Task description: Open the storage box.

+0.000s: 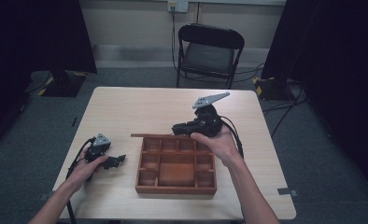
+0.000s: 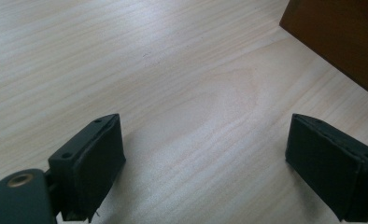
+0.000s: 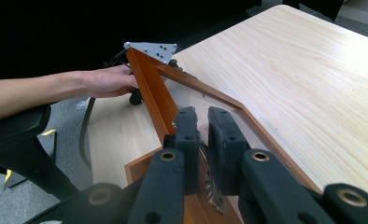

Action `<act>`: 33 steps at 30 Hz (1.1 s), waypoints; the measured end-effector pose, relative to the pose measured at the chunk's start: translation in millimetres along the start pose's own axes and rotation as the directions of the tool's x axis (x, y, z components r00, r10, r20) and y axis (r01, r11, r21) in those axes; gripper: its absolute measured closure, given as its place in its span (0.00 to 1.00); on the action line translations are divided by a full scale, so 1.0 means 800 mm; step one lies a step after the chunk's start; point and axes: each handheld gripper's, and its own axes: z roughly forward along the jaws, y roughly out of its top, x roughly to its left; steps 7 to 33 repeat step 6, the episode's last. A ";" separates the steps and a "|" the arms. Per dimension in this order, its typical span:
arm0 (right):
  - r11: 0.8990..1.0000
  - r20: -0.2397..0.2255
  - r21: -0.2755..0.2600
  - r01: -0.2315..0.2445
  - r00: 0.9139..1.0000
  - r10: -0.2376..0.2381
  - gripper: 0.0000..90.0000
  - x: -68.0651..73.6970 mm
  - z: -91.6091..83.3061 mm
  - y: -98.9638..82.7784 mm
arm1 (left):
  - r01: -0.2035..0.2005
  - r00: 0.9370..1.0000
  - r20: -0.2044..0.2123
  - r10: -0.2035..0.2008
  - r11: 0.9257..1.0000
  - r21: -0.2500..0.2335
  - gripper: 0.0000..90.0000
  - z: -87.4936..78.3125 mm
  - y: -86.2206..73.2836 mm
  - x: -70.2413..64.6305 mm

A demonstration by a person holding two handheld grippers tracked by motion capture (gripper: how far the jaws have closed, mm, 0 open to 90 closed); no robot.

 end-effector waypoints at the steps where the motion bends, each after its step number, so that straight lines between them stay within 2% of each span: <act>1: 1.000 0.000 0.000 -0.001 1.000 0.001 0.92 0.000 0.000 0.000 | -0.001 1.000 0.000 0.001 1.000 0.001 0.12 0.000 0.000 0.000; 33: 1.000 -0.001 -0.002 0.000 1.000 0.000 0.92 0.000 0.000 0.000 | -0.004 1.000 0.000 0.004 1.000 0.003 0.12 0.000 0.000 0.000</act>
